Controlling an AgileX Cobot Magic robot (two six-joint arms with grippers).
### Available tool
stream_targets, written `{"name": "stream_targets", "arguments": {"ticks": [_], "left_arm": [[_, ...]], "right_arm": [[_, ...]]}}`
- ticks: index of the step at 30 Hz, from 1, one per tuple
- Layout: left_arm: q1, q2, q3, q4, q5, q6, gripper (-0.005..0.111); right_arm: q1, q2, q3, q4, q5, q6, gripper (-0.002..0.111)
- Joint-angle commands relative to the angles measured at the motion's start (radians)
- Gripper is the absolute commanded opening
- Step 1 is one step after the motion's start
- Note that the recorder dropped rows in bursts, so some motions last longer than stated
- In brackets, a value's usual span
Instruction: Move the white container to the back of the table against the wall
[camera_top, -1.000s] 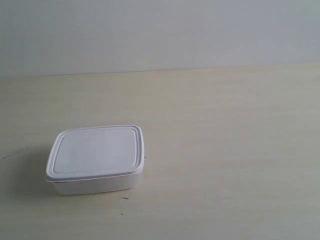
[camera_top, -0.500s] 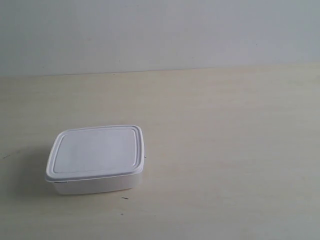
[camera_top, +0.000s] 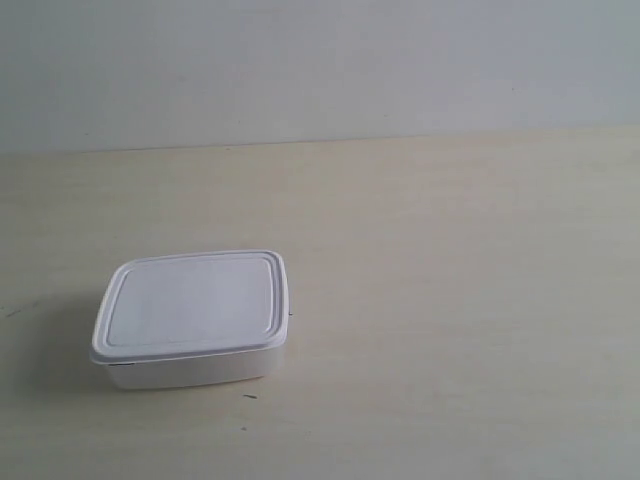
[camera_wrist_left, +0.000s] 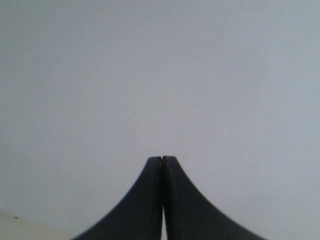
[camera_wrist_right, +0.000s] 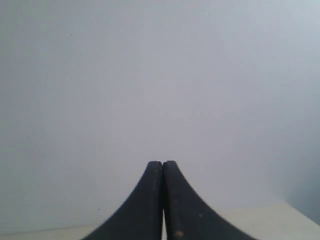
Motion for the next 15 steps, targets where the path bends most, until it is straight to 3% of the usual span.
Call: {"name": "stream_targets", "arguments": {"ticks": [1,5,11,15], "left_arm": [[0.000,-0.005,-0.030,-0.007,-0.023,-0.042,0.000],[0.000,-0.005,-0.063,0.077,0.037,0.023,0.000],[0.002,0.096,-0.266,0.087,0.665,0.026,0.000],[0.002,0.272,-0.407,0.097,0.826,-0.058,0.000]], "right_arm": [[-0.007,-0.003,0.004,0.008,0.041,0.030,0.000],[-0.007,-0.003,0.004,0.078,0.095,0.030,0.000],[-0.007,0.064,-0.096,0.119,0.317,0.023,0.000],[-0.007,0.232,-0.259,0.119,0.435,0.023,0.000]]}}
